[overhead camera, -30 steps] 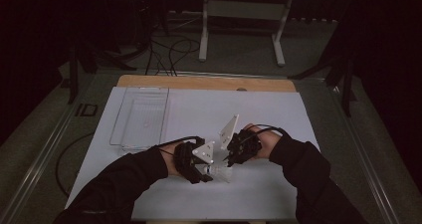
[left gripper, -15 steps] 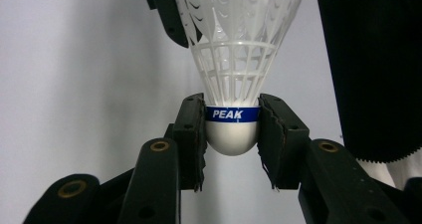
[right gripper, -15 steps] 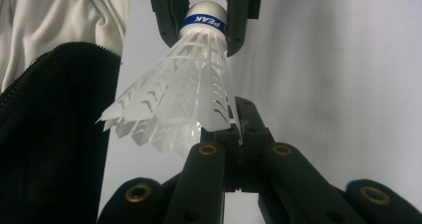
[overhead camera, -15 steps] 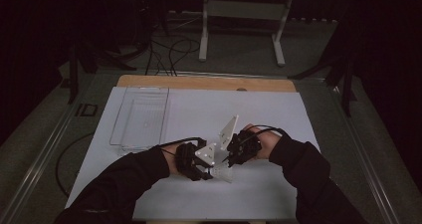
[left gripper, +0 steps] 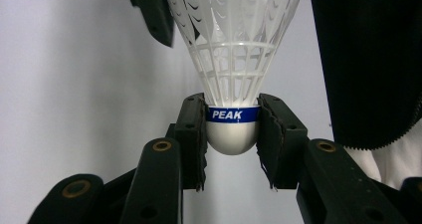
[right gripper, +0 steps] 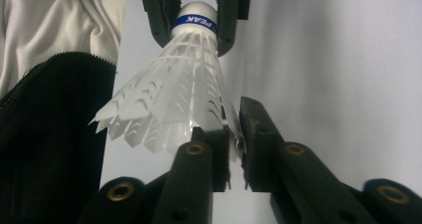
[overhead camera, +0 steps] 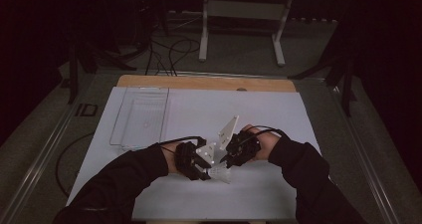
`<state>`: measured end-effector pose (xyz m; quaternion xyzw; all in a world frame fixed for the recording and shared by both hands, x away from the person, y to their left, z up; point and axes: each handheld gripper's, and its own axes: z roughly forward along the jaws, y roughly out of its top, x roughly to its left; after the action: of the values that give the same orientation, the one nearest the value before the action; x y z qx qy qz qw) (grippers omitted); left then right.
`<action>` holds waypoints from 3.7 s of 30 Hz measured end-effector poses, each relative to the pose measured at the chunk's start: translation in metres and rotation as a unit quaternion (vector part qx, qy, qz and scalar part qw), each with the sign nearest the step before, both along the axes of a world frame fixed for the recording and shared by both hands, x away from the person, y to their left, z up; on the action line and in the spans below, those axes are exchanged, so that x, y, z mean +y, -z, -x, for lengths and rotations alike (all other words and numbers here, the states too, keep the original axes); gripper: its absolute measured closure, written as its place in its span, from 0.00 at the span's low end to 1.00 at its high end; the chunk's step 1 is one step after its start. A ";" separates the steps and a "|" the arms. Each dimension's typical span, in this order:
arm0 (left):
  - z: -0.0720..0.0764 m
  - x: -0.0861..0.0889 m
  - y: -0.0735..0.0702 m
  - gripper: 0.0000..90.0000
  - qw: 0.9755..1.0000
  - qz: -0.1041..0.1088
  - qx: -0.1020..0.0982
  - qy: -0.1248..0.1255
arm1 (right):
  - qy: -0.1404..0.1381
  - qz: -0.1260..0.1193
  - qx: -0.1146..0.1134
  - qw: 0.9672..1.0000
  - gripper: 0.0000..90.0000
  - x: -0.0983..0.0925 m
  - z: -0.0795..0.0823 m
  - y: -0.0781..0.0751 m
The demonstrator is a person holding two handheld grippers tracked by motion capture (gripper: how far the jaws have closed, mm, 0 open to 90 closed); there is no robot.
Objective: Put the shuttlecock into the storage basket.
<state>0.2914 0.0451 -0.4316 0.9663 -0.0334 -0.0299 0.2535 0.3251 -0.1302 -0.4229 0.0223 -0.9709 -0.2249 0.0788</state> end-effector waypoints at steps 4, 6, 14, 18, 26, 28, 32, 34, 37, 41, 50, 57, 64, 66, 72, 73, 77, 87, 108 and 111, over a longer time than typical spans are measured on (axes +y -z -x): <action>-0.002 0.002 0.002 0.74 1.000 -0.001 0.009 -0.003 | 0.014 -0.005 -0.001 1.000 0.72 -0.002 0.001 0.000; -0.002 0.004 0.002 0.74 1.000 -0.003 0.009 -0.007 | 0.021 -0.005 0.002 1.000 0.69 -0.004 0.000 0.001; -0.006 0.009 -0.001 0.73 1.000 -0.006 0.021 -0.019 | 0.049 -0.010 -0.006 0.999 0.51 -0.010 -0.002 0.003; -0.009 0.014 -0.002 0.73 0.999 -0.009 0.028 -0.029 | 0.060 -0.017 -0.016 0.998 0.42 -0.013 -0.004 0.003; -0.013 0.024 -0.005 0.73 0.997 -0.006 0.048 -0.061 | 0.089 -0.029 -0.039 0.995 0.27 -0.022 -0.005 0.010; -0.013 0.026 -0.006 0.73 0.997 -0.009 0.051 -0.065 | 0.095 -0.032 -0.033 0.994 0.25 -0.025 -0.005 0.013; -0.014 0.032 -0.011 0.73 0.995 -0.014 0.051 -0.081 | 0.106 -0.042 -0.045 0.992 0.19 -0.031 -0.004 0.018; -0.015 0.035 -0.013 0.73 0.995 -0.016 0.051 -0.083 | 0.113 -0.049 -0.042 0.992 0.15 -0.035 -0.004 0.020; -0.017 0.040 -0.016 0.73 0.994 -0.017 0.054 -0.097 | 0.121 -0.054 -0.046 0.990 0.12 -0.042 -0.004 0.021; -0.020 0.048 -0.021 0.73 0.992 -0.013 0.054 -0.115 | 0.138 -0.063 -0.052 0.987 0.13 -0.050 -0.003 0.021; -0.026 0.068 -0.031 0.73 0.987 -0.004 0.056 -0.148 | 0.175 -0.066 -0.071 0.980 0.10 -0.065 0.002 0.027; -0.029 0.084 -0.038 0.73 0.984 -0.004 0.055 -0.167 | 0.188 -0.083 -0.073 0.976 0.10 -0.076 0.007 0.033; -0.032 0.106 -0.046 0.73 0.980 0.003 0.051 -0.191 | 0.202 -0.101 -0.084 0.971 0.10 -0.087 0.013 0.035; -0.032 0.112 -0.048 0.73 0.979 0.005 0.050 -0.197 | 0.207 -0.100 -0.091 0.969 0.10 -0.090 0.015 0.037; -0.033 0.131 -0.051 0.73 0.974 0.011 0.047 -0.222 | 0.236 -0.107 -0.095 0.961 0.10 -0.098 0.020 0.046; -0.033 0.134 -0.052 0.73 0.973 0.012 0.044 -0.226 | 0.237 -0.105 -0.094 0.961 0.10 -0.100 0.021 0.047; -0.033 0.145 -0.052 0.73 0.970 0.013 0.045 -0.240 | 0.255 -0.106 -0.094 0.957 0.10 -0.107 0.023 0.052; -0.035 0.169 -0.054 0.73 0.960 0.022 0.045 -0.277 | 0.289 -0.129 -0.113 0.942 0.10 -0.124 0.036 0.055; -0.041 0.201 -0.059 0.73 0.937 0.038 0.040 -0.346 | 0.323 -0.153 -0.135 0.924 0.10 -0.135 0.050 0.075; -0.041 0.204 -0.060 0.73 0.933 0.041 0.036 -0.355 | 0.329 -0.152 -0.137 0.922 0.10 -0.135 0.052 0.077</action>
<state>0.3328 0.2488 -0.3721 0.9023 0.3194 0.0283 0.2883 0.2735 -0.2649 -0.4996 -0.2559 -0.8792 -0.3777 -0.1375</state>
